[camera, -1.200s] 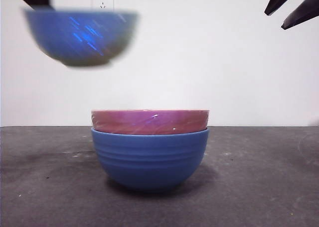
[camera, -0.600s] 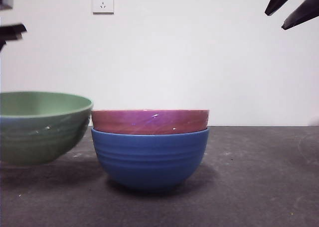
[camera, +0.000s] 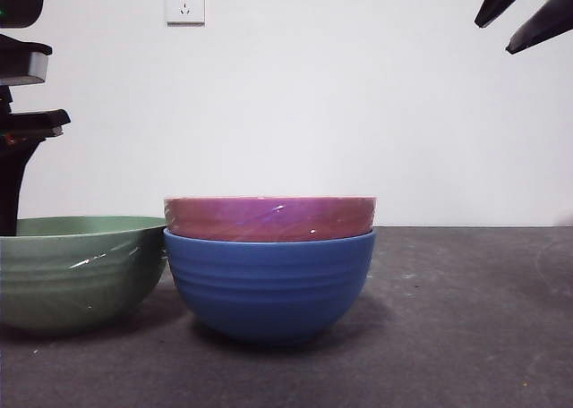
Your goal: Pick up the green bowl on the top,put the green bowl on the left,pick up the red bowl in the middle,put the red bowl on the right
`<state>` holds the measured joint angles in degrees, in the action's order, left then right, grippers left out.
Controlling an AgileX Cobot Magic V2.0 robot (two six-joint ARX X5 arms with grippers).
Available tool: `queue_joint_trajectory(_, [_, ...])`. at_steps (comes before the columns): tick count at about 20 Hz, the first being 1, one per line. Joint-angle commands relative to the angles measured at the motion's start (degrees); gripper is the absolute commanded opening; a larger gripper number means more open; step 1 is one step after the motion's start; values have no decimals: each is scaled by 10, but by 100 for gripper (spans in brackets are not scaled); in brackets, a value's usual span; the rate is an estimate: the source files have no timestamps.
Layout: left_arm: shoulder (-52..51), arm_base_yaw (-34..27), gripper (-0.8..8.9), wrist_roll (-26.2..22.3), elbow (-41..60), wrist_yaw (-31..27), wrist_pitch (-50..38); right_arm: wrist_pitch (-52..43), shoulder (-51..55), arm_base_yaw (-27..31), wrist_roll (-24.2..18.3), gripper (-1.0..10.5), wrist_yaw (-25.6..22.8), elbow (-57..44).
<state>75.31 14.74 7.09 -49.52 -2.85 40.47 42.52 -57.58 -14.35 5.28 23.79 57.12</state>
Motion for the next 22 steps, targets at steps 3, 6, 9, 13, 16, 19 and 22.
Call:
queue_joint_trajectory(3, [-46,-1,409,2,-27,0,23,-10,-2,-15,-4,291,-2,1])
queue_joint_trajectory(6, [-129,-1,409,2,-65,0,52,-13,-23,-65,-2,288,-48,6])
queue_joint_trajectory(9, [-216,-1,409,4,-106,1,73,-13,-75,-143,-2,287,-114,21])
queue_joint_trajectory(13, [-301,-1,409,4,-148,1,91,-2,-181,-225,-3,280,-184,63])
queue_joint_trajectory(16, [-339,-1,408,4,-159,1,99,-5,-256,-241,-5,279,-196,76])
queue_joint_trajectory(19, [-351,-1,408,4,-159,-1,122,-19,-313,-241,-5,235,-197,76])
queue_joint_trajectory(22, [-351,-1,408,4,-159,-1,143,-31,-332,-241,-9,178,-196,76])
